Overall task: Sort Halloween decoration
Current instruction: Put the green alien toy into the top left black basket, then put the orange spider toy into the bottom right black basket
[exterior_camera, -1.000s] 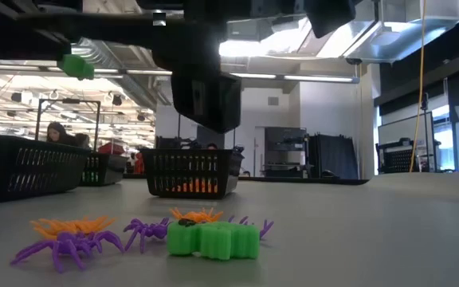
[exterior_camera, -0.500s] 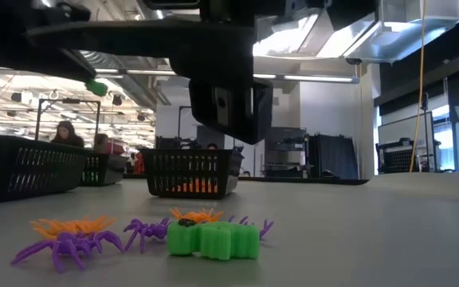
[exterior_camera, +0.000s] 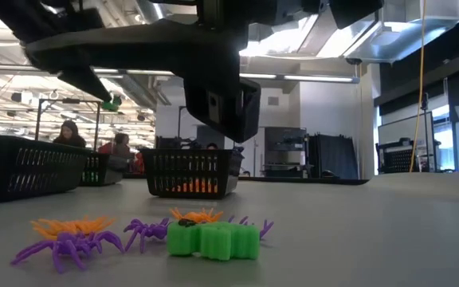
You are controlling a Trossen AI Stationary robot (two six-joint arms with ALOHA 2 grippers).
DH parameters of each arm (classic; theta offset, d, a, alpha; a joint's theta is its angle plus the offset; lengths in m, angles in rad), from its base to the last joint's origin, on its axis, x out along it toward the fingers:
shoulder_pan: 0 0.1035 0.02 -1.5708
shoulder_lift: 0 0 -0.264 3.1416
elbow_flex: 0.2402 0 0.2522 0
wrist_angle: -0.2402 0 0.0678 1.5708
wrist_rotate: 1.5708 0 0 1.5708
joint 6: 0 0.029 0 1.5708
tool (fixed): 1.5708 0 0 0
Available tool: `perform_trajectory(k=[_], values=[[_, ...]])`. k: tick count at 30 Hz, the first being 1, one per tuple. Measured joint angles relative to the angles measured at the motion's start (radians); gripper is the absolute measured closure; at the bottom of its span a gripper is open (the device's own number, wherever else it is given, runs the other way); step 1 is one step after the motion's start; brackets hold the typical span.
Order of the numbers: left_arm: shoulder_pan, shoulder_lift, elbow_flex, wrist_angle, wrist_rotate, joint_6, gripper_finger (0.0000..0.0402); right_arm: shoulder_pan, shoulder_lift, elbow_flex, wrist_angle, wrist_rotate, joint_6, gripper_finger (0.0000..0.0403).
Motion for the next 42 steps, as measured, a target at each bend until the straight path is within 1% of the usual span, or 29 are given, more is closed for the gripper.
perform_trajectory(k=[4,6,8,11,14,18,20,23,25,27,29,31,33,37,39,42], values=[[0.134,-0.025,0.0,-0.013,0.007,-0.05,0.0401,0.0,0.0,0.0,-0.001,0.01,-0.016,0.0212],[0.178,-0.026,0.0,-0.014,0.013,-0.063,0.0401,0.0,0.0,0.0,-0.001,0.01,-0.017,0.0212],[0.212,-0.026,0.0,-0.018,0.045,-0.063,0.0394,0.005,0.0,0.0,-0.001,0.011,-0.017,0.0212],[0.245,-0.026,0.0,-0.023,0.089,-0.04,0.0365,0.013,0.0,0.0,-0.002,0.02,-0.024,0.0212],[0.257,-0.026,0.0,-0.036,0.084,-0.04,0.0325,0.025,0.0,0.0,-0.014,0.061,-0.038,0.0212],[0.256,-0.033,0.01,-0.039,0.096,-0.037,0.0282,0.043,-0.021,0.001,-0.113,0.126,-0.046,0.0212],[0.253,-0.034,0.04,-0.033,0.15,-0.016,0.0274,0.054,-0.047,0.001,-0.187,0.174,-0.05,0.0212],[0.23,-0.049,0.111,-0.017,0.307,0.021,0.0275,0.07,-0.089,0.001,-0.279,0.247,-0.053,0.0212],[0.195,-0.065,0.152,0.022,0.426,0.015,0.0282,0.084,-0.12,0.001,-0.326,0.3,-0.053,0.0212],[0.141,-0.089,0.168,0.084,0.518,0.01,0.0291,0.1,-0.155,0.001,-0.373,0.356,-0.053,0.0212],[0.068,-0.114,0.167,0.153,0.571,0.008,0.0303,0.118,-0.186,0.002,-0.426,0.413,-0.042,0.0212],[-0.019,-0.135,0.151,0.205,0.583,0.002,0.0315,0.137,-0.209,0.002,-0.49,0.459,-0.004,0.0212],[-0.116,-0.15,0.123,0.269,0.58,-0.032,0.033,0.16,-0.224,0.002,-0.565,0.481,0.05,0.0212],[-0.338,-0.16,0.032,0.506,0.537,-0.058,0.0359,0.214,-0.242,0.002,-0.728,0.48,0.204,0.0212],[-0.446,-0.155,-0.016,0.625,0.481,-0.027,0.0371,0.24,-0.243,0.002,-0.816,0.464,0.294,0.0212],[-0.586,-0.128,-0.081,0.772,0.345,0.021,0.0384,0.279,-0.243,0.001,-0.929,0.417,0.423,0.0212]])
